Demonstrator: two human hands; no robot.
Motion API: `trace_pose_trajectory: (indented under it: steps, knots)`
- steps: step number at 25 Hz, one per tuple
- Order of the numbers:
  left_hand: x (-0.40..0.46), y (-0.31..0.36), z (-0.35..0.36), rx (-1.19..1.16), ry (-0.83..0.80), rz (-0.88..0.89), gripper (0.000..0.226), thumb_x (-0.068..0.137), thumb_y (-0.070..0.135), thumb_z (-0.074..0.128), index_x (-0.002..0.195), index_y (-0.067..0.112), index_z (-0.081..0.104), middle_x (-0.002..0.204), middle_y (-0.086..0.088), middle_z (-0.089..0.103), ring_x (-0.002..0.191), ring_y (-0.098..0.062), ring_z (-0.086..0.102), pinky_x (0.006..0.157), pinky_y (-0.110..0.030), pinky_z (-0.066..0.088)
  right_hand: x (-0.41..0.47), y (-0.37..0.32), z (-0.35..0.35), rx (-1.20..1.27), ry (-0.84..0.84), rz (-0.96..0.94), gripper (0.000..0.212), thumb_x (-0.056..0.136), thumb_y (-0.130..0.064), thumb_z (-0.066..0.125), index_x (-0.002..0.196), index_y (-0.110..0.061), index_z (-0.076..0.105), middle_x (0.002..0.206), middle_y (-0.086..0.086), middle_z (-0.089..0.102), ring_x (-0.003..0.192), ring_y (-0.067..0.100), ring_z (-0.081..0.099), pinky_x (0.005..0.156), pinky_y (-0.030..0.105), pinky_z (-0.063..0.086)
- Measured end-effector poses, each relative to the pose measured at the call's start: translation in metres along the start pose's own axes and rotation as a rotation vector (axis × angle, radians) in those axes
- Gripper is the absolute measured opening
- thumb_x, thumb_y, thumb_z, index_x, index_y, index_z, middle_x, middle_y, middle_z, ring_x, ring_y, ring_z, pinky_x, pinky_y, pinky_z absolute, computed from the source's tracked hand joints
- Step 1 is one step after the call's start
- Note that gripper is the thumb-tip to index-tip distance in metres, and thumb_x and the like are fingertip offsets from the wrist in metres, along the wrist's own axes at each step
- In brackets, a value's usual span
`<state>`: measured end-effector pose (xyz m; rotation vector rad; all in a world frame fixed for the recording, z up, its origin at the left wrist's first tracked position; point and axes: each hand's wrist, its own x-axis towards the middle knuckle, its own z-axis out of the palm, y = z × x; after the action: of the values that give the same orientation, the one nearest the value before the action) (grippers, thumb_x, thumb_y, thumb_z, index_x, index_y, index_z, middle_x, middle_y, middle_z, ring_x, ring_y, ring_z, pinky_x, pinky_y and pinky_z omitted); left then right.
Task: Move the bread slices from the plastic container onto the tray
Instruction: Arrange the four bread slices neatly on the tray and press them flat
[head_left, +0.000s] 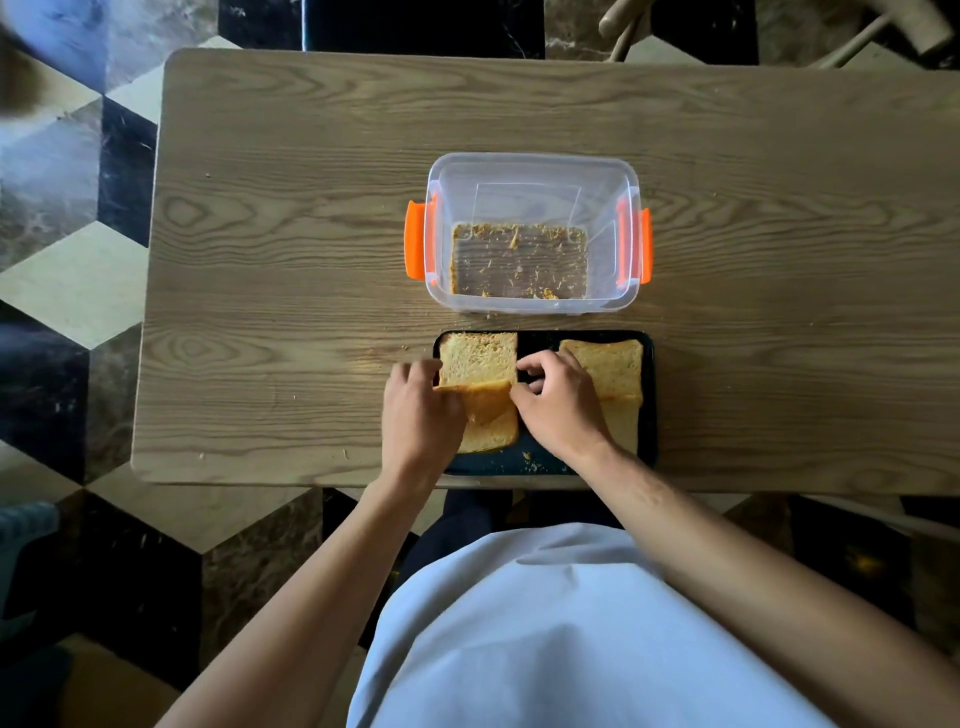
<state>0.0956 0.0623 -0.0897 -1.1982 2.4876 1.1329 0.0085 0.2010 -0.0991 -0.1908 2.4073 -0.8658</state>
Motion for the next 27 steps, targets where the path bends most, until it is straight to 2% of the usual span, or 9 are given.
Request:
trace_pose_trajectory:
  steps: [3,5,7,10,14,18,22,25,27]
  knots:
    - [-0.011,-0.015,-0.006,-0.109,0.044,-0.183,0.038,0.088,0.018,0.06,0.124,0.008,0.061,0.115,-0.008,0.061,0.101,-0.02,0.059,0.086,-0.028,0.043,-0.013,0.012,-0.006,0.029,-0.052,0.01,0.027,0.083,-0.015,0.066,0.11,-0.018,0.066,0.1,0.0,0.064,0.078,0.012,0.062,0.064,0.015,0.045]
    - [-0.017,-0.02,-0.004,-0.133,0.016,-0.232,0.041,0.088,0.018,0.061,0.127,0.008,0.062,0.115,-0.007,0.064,0.098,-0.016,0.058,0.085,-0.027,0.043,-0.021,0.016,-0.004,0.048,-0.103,0.023,0.031,0.083,-0.014,0.066,0.113,-0.019,0.064,0.101,0.0,0.064,0.08,0.011,0.063,0.064,0.015,0.046]
    - [-0.02,-0.022,-0.001,-0.149,-0.027,-0.216,0.039,0.086,0.014,0.061,0.125,0.008,0.064,0.115,-0.007,0.065,0.101,-0.017,0.059,0.089,-0.03,0.047,-0.026,0.016,0.003,0.056,-0.132,0.038,0.034,0.084,-0.016,0.066,0.117,-0.019,0.062,0.102,0.0,0.063,0.08,0.009,0.063,0.063,0.014,0.045]
    - [-0.021,-0.019,0.004,-0.16,-0.048,-0.189,0.039,0.084,0.01,0.062,0.122,0.009,0.066,0.112,-0.006,0.062,0.1,-0.017,0.058,0.086,-0.026,0.044,-0.027,0.013,0.011,0.081,-0.126,0.08,0.035,0.084,-0.019,0.066,0.119,-0.019,0.062,0.102,-0.001,0.063,0.076,0.003,0.06,0.061,0.012,0.043]
    - [-0.022,-0.018,0.003,-0.141,-0.05,-0.169,0.037,0.083,0.012,0.061,0.119,0.01,0.068,0.108,-0.004,0.062,0.098,-0.018,0.058,0.087,-0.028,0.045,-0.03,0.016,0.011,0.125,-0.138,0.141,0.034,0.083,-0.024,0.066,0.117,-0.02,0.064,0.099,-0.005,0.065,0.082,0.011,0.063,0.069,0.023,0.048]
    - [-0.029,-0.018,0.003,-0.143,-0.099,-0.144,0.029,0.083,0.012,0.059,0.107,0.008,0.073,0.102,-0.01,0.07,0.096,-0.026,0.064,0.088,-0.039,0.053,-0.035,0.025,0.006,0.149,-0.17,0.198,0.032,0.085,-0.024,0.064,0.117,-0.019,0.064,0.101,-0.001,0.065,0.089,0.016,0.064,0.078,0.03,0.051]
    - [-0.036,-0.019,0.005,-0.137,-0.129,-0.134,0.029,0.083,0.012,0.059,0.107,0.006,0.072,0.104,-0.011,0.07,0.097,-0.026,0.063,0.087,-0.038,0.052,-0.04,0.03,0.004,0.125,-0.185,0.207,0.033,0.085,-0.024,0.063,0.118,-0.02,0.064,0.101,-0.003,0.066,0.089,0.015,0.063,0.075,0.028,0.049]
    - [-0.035,-0.018,0.005,-0.118,-0.164,-0.114,0.014,0.082,0.013,0.057,0.085,0.007,0.07,0.09,-0.015,0.072,0.086,-0.031,0.063,0.076,-0.042,0.052,-0.037,0.029,0.005,0.107,-0.204,0.222,0.036,0.085,-0.028,0.063,0.12,-0.02,0.063,0.1,-0.004,0.066,0.089,0.014,0.062,0.071,0.026,0.046]
    - [-0.03,-0.018,0.006,-0.08,-0.188,-0.095,0.018,0.081,0.013,0.056,0.077,0.0,0.068,0.077,-0.018,0.069,0.079,-0.033,0.06,0.066,-0.041,0.047,-0.035,0.027,0.007,0.085,-0.206,0.229,0.037,0.085,-0.03,0.064,0.121,-0.02,0.063,0.101,-0.003,0.067,0.09,0.015,0.062,0.07,0.025,0.044]
